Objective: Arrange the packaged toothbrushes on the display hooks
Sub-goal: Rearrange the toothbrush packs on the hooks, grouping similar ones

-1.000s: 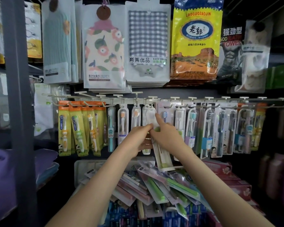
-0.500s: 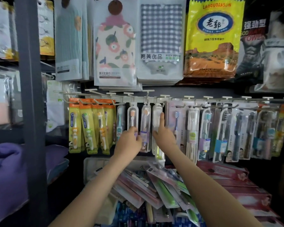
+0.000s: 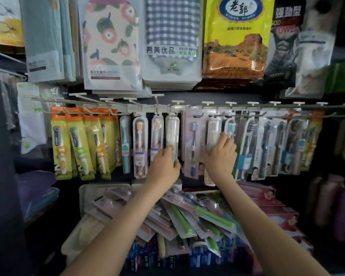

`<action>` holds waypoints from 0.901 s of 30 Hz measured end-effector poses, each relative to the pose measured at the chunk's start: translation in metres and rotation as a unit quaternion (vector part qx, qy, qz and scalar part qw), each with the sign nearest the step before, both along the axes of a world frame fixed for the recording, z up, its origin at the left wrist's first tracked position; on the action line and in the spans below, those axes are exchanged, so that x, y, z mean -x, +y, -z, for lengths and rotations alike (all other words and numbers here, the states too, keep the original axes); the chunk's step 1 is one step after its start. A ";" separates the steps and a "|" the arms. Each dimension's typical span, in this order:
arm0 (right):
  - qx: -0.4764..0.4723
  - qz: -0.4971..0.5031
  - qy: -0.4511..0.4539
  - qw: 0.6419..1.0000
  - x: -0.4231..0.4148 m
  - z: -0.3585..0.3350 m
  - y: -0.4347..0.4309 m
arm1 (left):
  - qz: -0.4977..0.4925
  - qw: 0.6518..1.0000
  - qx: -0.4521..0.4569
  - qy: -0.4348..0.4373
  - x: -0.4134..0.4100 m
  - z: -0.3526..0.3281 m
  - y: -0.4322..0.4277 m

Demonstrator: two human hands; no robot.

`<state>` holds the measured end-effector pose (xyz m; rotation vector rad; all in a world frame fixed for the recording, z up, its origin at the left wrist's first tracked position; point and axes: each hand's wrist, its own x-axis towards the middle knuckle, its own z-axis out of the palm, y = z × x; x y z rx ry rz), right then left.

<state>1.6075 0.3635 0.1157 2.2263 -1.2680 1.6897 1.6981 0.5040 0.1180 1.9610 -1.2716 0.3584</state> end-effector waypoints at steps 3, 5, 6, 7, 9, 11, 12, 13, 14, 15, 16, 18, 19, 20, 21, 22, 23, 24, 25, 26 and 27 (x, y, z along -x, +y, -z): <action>-0.119 -0.060 0.054 0.990 0.010 0.003 -0.006 | 0.009 1.000 0.017 -0.021 0.015 0.000 -0.009; -0.138 -0.095 0.045 0.985 0.013 0.003 -0.007 | 0.012 0.999 0.027 -0.028 0.021 0.000 -0.011; -0.140 -0.119 0.028 0.983 0.015 0.002 -0.006 | 0.013 0.999 0.030 -0.033 0.023 0.000 -0.011; -0.141 -0.147 0.009 0.979 0.018 0.001 -0.002 | 0.014 0.999 0.032 -0.038 0.024 0.000 -0.010; -0.149 -0.196 -0.024 0.969 0.024 0.000 0.006 | 0.017 0.998 0.037 -0.044 0.025 0.002 -0.006; -0.153 -0.226 -0.043 0.961 0.033 -0.002 0.019 | 0.019 0.998 0.038 -0.046 0.028 0.003 -0.004; -0.152 -0.237 -0.045 0.958 0.038 -0.004 0.026 | 0.020 0.998 0.036 -0.048 0.030 0.003 -0.004; -0.150 -0.245 -0.043 0.957 0.043 -0.006 0.032 | 0.022 0.998 0.035 -0.050 0.033 0.003 -0.003; -0.146 -0.251 -0.040 0.956 0.048 -0.008 0.037 | 0.027 0.998 0.034 -0.051 0.036 0.003 -0.003; -0.142 -0.258 -0.039 0.955 0.054 -0.011 0.042 | 0.032 0.998 0.033 -0.051 0.040 0.002 -0.003; -0.138 -0.264 -0.035 0.954 0.059 -0.013 0.046 | 0.038 0.997 0.032 -0.052 0.044 0.002 -0.003; -0.130 -0.271 -0.017 0.954 0.072 -0.020 0.054 | 0.052 0.997 0.032 -0.050 0.051 0.000 -0.002; -0.130 -0.275 -0.009 0.953 0.078 -0.023 0.058 | 0.058 0.997 0.032 -0.050 0.055 -0.001 -0.002; -0.135 -0.280 -0.001 0.951 0.085 -0.027 0.062 | 0.062 0.996 0.029 -0.052 0.059 -0.002 -0.002; -0.141 -0.283 0.013 0.949 0.091 -0.031 0.067 | 0.063 0.996 0.025 -0.056 0.063 -0.003 -0.001; -0.147 -0.286 0.035 0.946 0.097 -0.034 0.071 | 0.063 0.996 0.018 -0.058 0.066 -0.004 -0.001; -0.154 -0.291 0.058 0.942 0.102 -0.036 0.076 | 0.062 0.996 0.011 -0.057 0.069 -0.004 0.000; -0.162 -0.299 0.078 0.937 0.105 -0.037 0.081 | 0.061 0.997 0.005 -0.054 0.071 -0.004 0.001; -0.169 -0.308 0.095 0.931 0.107 -0.038 0.087 | 0.062 0.997 0.000 -0.049 0.071 -0.005 0.003; -0.174 -0.317 0.109 0.926 0.107 -0.037 0.092 | 0.063 0.997 -0.001 -0.044 0.071 -0.005 0.005; -0.177 -0.323 0.119 0.922 0.106 -0.036 0.096 | 0.064 0.997 -0.001 -0.041 0.069 -0.005 0.008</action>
